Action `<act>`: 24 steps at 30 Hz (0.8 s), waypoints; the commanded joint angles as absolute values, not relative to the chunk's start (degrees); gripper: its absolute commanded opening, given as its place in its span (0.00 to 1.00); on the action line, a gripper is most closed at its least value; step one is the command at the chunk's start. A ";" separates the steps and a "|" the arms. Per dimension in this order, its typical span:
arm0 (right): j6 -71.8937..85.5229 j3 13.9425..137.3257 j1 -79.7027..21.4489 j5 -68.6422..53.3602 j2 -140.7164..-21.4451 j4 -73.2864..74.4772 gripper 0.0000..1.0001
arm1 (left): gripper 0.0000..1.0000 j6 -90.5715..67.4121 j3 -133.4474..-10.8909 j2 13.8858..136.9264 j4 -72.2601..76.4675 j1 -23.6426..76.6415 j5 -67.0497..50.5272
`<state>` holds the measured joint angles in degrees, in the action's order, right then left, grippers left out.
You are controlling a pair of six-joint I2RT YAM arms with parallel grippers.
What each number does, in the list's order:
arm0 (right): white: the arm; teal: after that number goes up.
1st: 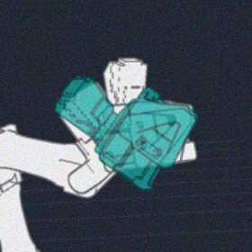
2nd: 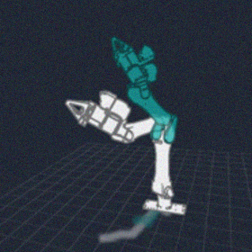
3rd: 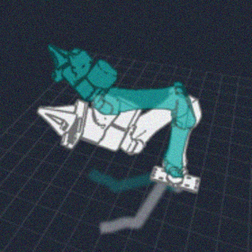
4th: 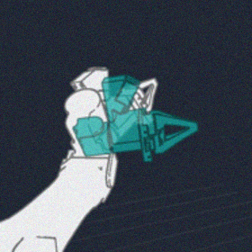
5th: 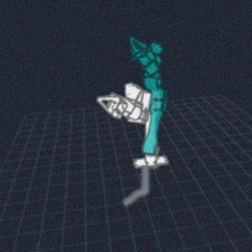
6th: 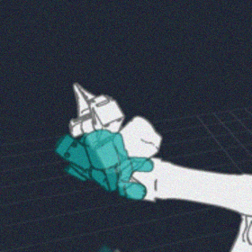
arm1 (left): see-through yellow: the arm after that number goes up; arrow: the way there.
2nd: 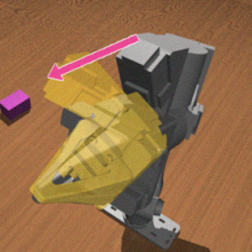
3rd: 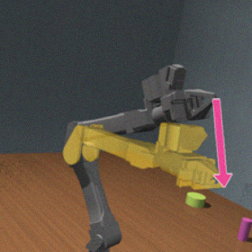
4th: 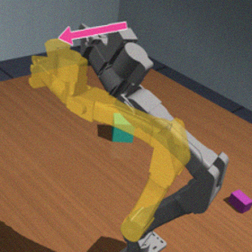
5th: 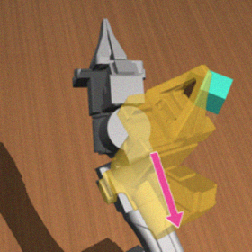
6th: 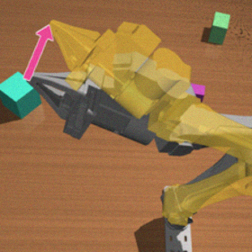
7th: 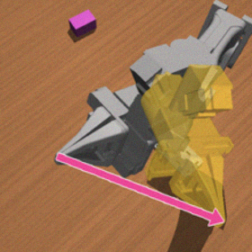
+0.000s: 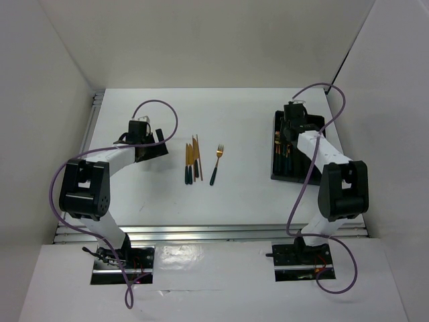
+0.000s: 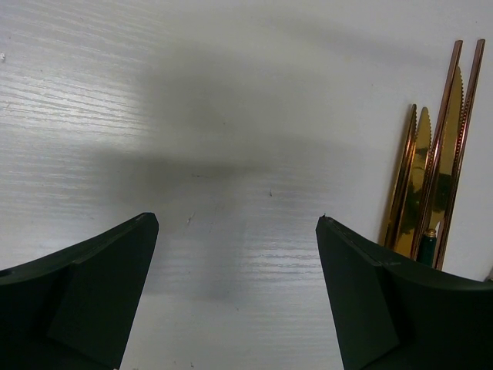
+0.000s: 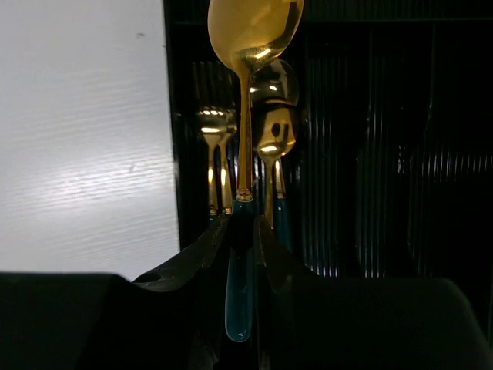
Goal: Sort the eating utensils into containers
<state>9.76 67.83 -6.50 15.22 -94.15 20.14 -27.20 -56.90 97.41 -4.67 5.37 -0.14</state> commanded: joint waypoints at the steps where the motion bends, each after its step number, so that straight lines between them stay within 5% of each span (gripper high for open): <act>1: 6.06 65.57 -6.15 15.03 -91.49 21.09 0.06 | 0.99 -27.16 -58.89 97.90 -3.08 5.01 -0.79; 24: 5.54 67.32 -2.72 15.47 -98.53 24.61 0.12 | 0.99 -27.16 -58.89 97.91 -3.08 5.01 -1.32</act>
<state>6.26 65.41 -2.94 15.79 -98.52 24.91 -27.20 -56.90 97.43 -4.64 5.37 -0.38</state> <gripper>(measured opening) 0.227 0.992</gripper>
